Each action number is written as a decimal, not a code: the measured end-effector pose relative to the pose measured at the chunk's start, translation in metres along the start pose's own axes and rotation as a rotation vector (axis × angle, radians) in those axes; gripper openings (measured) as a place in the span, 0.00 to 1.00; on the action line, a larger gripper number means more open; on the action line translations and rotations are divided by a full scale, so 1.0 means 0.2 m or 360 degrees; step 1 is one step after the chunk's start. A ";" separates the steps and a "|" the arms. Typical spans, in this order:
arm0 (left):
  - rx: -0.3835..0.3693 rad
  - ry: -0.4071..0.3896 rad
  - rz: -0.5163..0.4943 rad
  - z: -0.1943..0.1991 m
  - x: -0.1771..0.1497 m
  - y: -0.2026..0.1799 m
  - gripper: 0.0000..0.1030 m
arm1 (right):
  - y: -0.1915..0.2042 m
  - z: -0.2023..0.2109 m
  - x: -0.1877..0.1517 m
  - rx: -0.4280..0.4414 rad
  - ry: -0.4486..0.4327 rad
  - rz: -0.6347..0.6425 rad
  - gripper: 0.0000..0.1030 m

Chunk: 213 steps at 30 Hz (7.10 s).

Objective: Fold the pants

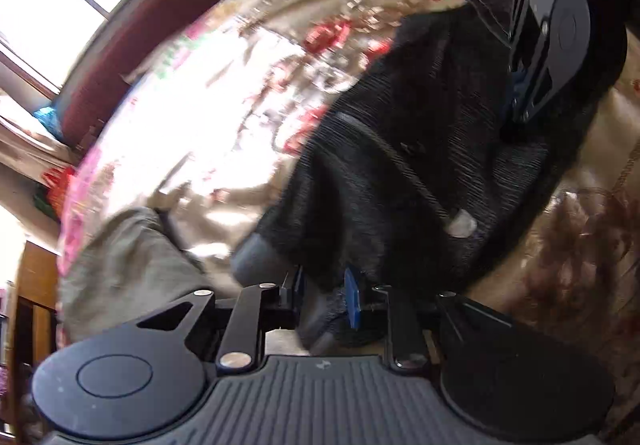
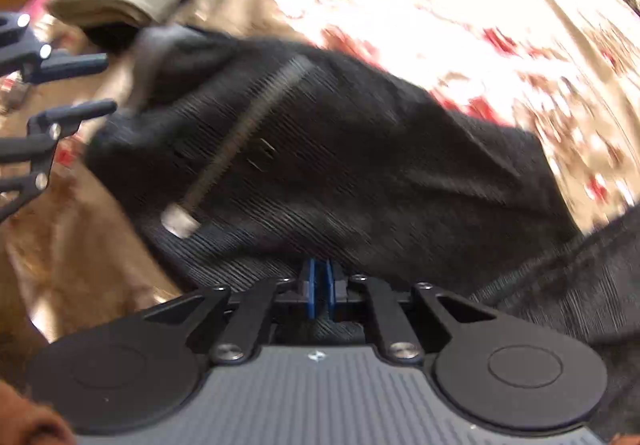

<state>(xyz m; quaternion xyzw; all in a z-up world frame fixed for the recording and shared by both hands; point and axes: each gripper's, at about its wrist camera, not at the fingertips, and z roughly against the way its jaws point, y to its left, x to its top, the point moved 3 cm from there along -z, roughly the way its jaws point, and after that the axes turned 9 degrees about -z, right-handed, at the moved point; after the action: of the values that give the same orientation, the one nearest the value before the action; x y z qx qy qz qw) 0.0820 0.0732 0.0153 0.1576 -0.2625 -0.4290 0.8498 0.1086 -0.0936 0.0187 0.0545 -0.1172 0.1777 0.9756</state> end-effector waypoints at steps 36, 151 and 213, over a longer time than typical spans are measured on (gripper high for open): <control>-0.0325 -0.0250 0.0127 -0.30 1.35 -0.55 0.46 | -1.61 -0.09 0.69 -0.0261 0.0221 0.1445 0.33; -0.0953 -0.0253 -0.0435 0.12 1.75 -1.21 0.26 | -1.87 0.17 -0.74 -0.0877 -0.0425 0.0131 0.14; -0.0582 -0.0119 -0.0047 -0.07 1.63 -1.08 0.35 | -2.56 0.36 -1.44 0.0218 -0.1120 -0.2430 0.41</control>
<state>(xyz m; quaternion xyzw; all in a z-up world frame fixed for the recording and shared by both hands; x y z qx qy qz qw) 0.1108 -0.3171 -0.0008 -0.0116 -0.2091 -0.4875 0.8476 0.0159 -0.6768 -0.0154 0.2299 -0.3344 -0.5513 0.7290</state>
